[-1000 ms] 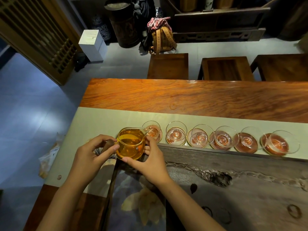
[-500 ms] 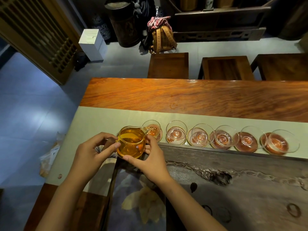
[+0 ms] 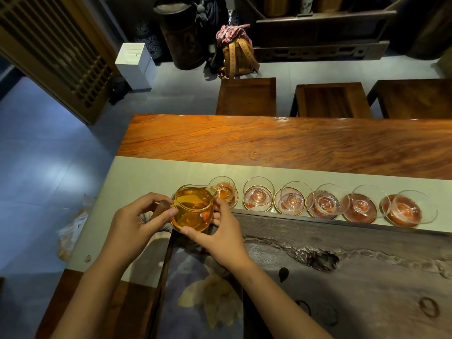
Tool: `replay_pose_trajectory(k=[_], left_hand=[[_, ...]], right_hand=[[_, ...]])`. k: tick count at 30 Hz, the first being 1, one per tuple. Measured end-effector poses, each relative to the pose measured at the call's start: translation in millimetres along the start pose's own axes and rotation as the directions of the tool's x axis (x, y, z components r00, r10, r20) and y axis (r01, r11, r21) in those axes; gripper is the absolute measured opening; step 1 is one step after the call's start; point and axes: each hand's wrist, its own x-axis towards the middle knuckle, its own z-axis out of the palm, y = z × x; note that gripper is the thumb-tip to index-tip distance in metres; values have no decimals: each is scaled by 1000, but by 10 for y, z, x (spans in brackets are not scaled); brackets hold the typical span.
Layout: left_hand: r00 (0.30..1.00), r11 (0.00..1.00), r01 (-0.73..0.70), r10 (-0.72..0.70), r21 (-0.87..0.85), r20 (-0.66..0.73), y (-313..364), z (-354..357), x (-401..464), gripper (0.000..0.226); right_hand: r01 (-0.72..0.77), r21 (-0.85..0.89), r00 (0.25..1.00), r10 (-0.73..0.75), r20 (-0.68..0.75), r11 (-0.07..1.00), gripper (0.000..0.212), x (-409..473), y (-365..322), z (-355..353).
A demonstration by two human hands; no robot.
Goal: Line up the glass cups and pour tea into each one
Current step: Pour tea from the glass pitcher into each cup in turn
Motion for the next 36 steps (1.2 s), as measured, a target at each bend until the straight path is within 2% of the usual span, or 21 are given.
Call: replay_pose_trajectory(k=[36], left_hand=[[1000,1000,31,-31,0,-4,24,16,-30,24]], right_hand=[[26,-19,1000,-27,-15,999,119,6,21,2]])
